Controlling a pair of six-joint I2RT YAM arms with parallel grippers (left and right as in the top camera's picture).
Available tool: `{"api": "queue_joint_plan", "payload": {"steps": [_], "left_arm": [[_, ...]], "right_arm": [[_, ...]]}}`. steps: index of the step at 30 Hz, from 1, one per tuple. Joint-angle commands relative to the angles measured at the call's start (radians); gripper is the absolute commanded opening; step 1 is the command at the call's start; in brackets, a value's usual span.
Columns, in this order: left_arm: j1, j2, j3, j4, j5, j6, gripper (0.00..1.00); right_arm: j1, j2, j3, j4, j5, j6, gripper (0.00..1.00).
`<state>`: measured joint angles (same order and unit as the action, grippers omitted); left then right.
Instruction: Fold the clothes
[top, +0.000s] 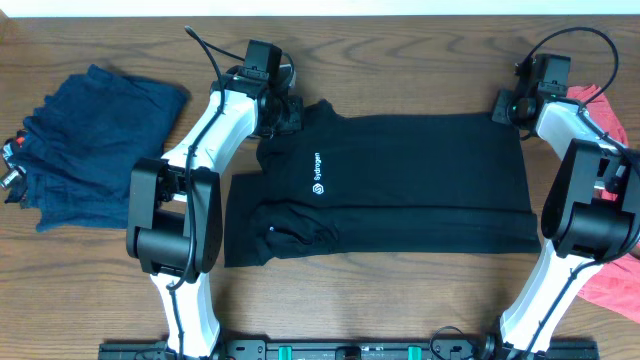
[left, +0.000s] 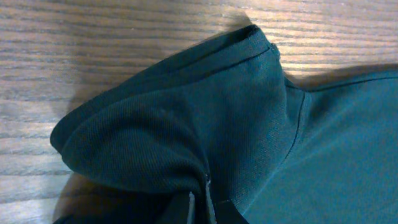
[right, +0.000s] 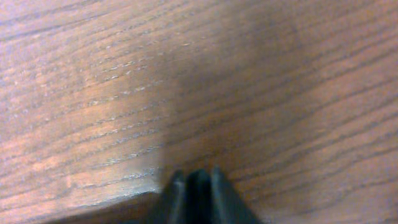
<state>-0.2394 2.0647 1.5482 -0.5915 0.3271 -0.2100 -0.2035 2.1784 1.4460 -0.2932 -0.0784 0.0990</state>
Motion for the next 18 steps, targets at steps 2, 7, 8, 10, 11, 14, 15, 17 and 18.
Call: {"api": "queue_joint_plan", "payload": {"steps": [2,7,8,10,11,14,15,17,18], "left_arm": [[0.002,-0.002,0.010,-0.010,0.002,-0.005,0.06],[0.010,-0.032,0.010,-0.027,0.002,-0.005,0.06],[0.010,-0.043,0.010,-0.032,0.002,-0.005,0.06],[0.010,-0.069,0.010,-0.050,0.002,-0.005,0.06],[0.010,-0.087,0.010,-0.063,0.002,-0.005,0.06],[0.010,-0.137,0.010,-0.134,0.002,-0.005,0.06],[0.010,-0.152,0.010,-0.166,0.002,-0.005,0.06],[0.010,-0.181,0.010,-0.240,0.002,-0.005,0.06],[0.009,-0.192,0.010,-0.277,0.002,-0.005,0.06]], "right_arm": [[0.002,0.032,0.002,-0.041,0.042,0.047,0.00],[-0.018,-0.016,0.011,-0.100,0.063,0.077,0.01],[-0.025,-0.037,0.012,-0.117,0.065,0.080,0.01],[-0.038,-0.085,0.012,-0.148,0.065,0.080,0.01],[-0.045,-0.114,0.012,-0.169,0.068,0.080,0.01],[-0.061,-0.200,0.012,-0.251,0.076,0.080,0.01],[-0.066,-0.226,0.012,-0.283,0.080,0.080,0.01],[-0.072,-0.275,0.012,-0.355,0.084,0.080,0.01],[-0.072,-0.301,0.012,-0.399,0.084,0.080,0.01]]}}
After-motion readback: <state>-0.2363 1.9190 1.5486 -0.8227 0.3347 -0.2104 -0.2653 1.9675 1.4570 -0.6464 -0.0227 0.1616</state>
